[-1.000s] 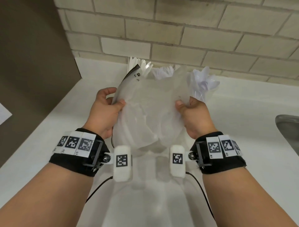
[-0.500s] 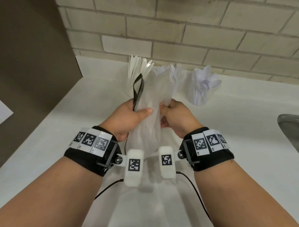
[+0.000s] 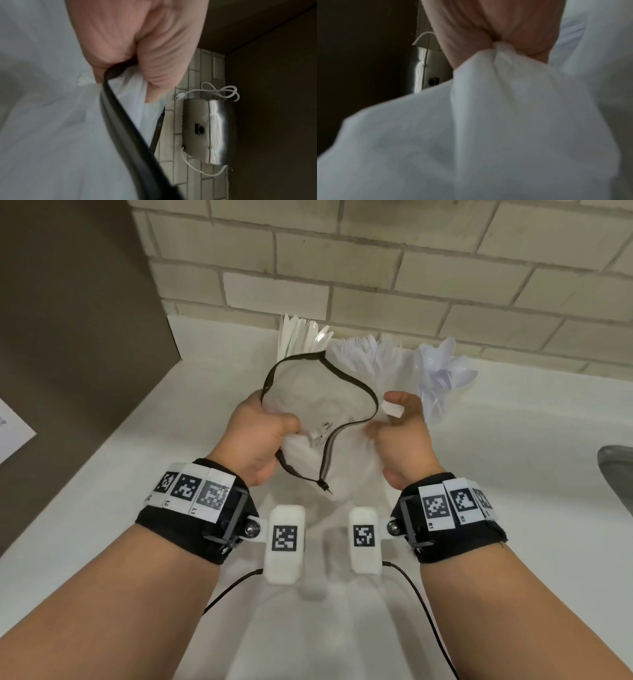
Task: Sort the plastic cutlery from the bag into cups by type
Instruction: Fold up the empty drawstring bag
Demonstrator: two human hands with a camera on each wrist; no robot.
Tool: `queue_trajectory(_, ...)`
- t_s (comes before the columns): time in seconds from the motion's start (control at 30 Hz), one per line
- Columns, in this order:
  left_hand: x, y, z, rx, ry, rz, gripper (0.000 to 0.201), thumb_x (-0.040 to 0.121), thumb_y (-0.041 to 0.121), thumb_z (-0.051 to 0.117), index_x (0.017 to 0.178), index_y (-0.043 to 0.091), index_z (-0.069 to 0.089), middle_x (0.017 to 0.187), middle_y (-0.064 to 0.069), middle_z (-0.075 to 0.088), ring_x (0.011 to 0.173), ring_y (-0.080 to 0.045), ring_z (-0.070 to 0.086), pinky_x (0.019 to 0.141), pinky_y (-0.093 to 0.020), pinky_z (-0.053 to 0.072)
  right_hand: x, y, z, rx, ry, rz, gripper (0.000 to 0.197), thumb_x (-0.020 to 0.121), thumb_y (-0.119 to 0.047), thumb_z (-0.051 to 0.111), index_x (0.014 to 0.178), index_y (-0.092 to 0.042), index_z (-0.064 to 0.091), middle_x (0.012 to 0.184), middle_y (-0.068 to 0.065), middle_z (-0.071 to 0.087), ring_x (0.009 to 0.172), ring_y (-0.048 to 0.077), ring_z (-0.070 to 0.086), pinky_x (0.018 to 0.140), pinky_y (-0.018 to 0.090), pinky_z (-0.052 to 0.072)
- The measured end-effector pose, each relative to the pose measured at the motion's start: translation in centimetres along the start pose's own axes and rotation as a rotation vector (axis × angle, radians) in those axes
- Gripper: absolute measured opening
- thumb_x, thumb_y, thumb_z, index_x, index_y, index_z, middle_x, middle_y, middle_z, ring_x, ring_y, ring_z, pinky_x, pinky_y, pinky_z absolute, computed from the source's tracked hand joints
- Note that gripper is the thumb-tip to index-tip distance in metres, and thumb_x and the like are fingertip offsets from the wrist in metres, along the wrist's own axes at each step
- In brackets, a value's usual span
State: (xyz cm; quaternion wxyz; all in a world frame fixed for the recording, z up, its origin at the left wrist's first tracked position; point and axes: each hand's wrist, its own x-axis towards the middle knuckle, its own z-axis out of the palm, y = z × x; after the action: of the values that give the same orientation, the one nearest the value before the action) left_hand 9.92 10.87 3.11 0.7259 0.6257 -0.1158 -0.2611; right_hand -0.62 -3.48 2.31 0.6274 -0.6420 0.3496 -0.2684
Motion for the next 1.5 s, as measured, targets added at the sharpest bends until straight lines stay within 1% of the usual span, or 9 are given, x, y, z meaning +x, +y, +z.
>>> queue_trajectory(0.1,0.3,-0.5,-0.4,0.151,-0.046,-0.027,0.047,0.067,-0.003,0.079,0.110,0.007,0.063,0.104,-0.009,0.072,0.097,-0.023,0.069,0.083,-0.035,0.055,-0.4,-0.3,-0.1,0.124,-0.118,-0.124,0.073,0.080,0.019,0.039,0.116,-0.044,0.048,0.105,0.012,0.065,0.087,0.023,0.066,0.074,0.038,0.059)
queue_trajectory(0.27,0.5,-1.3,-0.3,0.356,-0.031,-0.027,0.019,0.080,0.014,0.066,0.099,0.017,0.067,0.098,-0.004,0.072,0.096,-0.023,0.068,0.091,-0.042,0.053,-0.4,-0.1,0.7,-0.114,-0.204,-0.216,0.062,0.081,0.010,0.044,0.127,-0.030,0.056,0.141,-0.001,0.048,0.129,0.014,0.046,0.102,0.033,0.046)
queue_trajectory(0.37,0.8,-1.5,-0.3,0.452,0.050,0.014,0.031,0.083,0.010,0.056,0.115,0.010,0.058,0.087,0.000,0.071,0.091,-0.021,0.067,0.090,-0.043,0.054,-1.1,-1.0,0.8,-0.338,0.136,-0.624,0.041,0.076,0.000,0.050,0.111,-0.015,0.066,0.122,-0.002,0.051,0.115,0.014,0.051,0.098,0.029,0.045)
queue_trajectory(0.47,0.7,-1.6,0.0,0.482,0.026,0.035,0.030,0.081,0.008,0.054,0.110,0.012,0.058,0.088,-0.001,0.070,0.087,-0.020,0.067,0.087,-0.044,0.055,-1.8,-1.7,1.7,-0.444,-0.165,-0.878,0.030,0.074,0.002,0.046,0.083,-0.008,0.072,0.089,0.001,0.067,0.085,0.012,0.061,0.086,0.018,0.046)
queue_trajectory(0.6,0.2,-1.2,0.4,0.414,0.004,0.025,0.017,0.092,0.011,0.047,0.108,0.011,0.053,0.095,-0.007,0.066,0.086,-0.023,0.065,0.083,-0.038,0.054,-0.8,-0.6,1.8,-1.324,-0.389,-0.594,0.038,0.091,-0.012,0.044,0.122,-0.029,0.056,0.120,-0.006,0.061,0.092,0.018,0.064,0.097,0.036,0.032)
queue_trajectory(0.8,-0.1,-1.2,-0.2,0.241,-0.110,-0.033,0.059,0.076,0.025,0.075,0.125,0.027,0.042,0.122,-0.010,0.059,0.108,-0.024,0.062,0.094,-0.045,0.051,0.0,0.8,1.9,-1.624,-0.473,-0.384,0.055,0.096,-0.033,0.047,0.144,-0.045,0.024,0.144,-0.001,0.028,0.098,0.018,0.058,0.099,0.044,0.030)
queue_trajectory(1.0,-0.7,-1.2,-1.3,0.465,-0.393,0.209,0.051,0.076,-0.014,0.057,0.089,0.035,0.062,0.096,0.013,0.060,0.083,-0.022,0.058,0.072,-0.027,0.043,0.2,1.4,1.5,-1.478,-0.453,-0.283,0.022,0.091,-0.039,0.057,0.112,-0.039,0.062,0.123,-0.002,0.039,0.095,0.021,0.058,0.094,0.044,0.037)
queue_trajectory(1.23,-0.1,-1.7,-2.0,1.281,-0.328,0.040,0.087,0.071,0.008,0.073,0.145,0.033,0.033,0.115,-0.001,0.025,0.091,-0.021,0.050,0.084,-0.018,0.041,0.3,0.0,0.2,-1.249,-0.395,-0.272,0.010,0.090,-0.024,0.063,0.098,-0.019,0.067,0.104,0.002,0.064,0.094,0.022,0.061,0.076,0.031,0.048)
queue_trajectory(1.5,-0.3,-1.4,-1.7,1.164,-0.353,0.170,0.037,0.080,0.042,0.071,0.116,0.035,0.066,0.096,0.005,0.035,0.081,-0.006,0.045,0.078,-0.018,0.035,-0.7,1.0,-0.3,-1.258,-0.351,-0.346,0.019,0.095,-0.045,0.049,0.108,-0.041,0.061,0.117,-0.012,0.061,0.109,0.020,0.052,0.090,0.041,0.032)
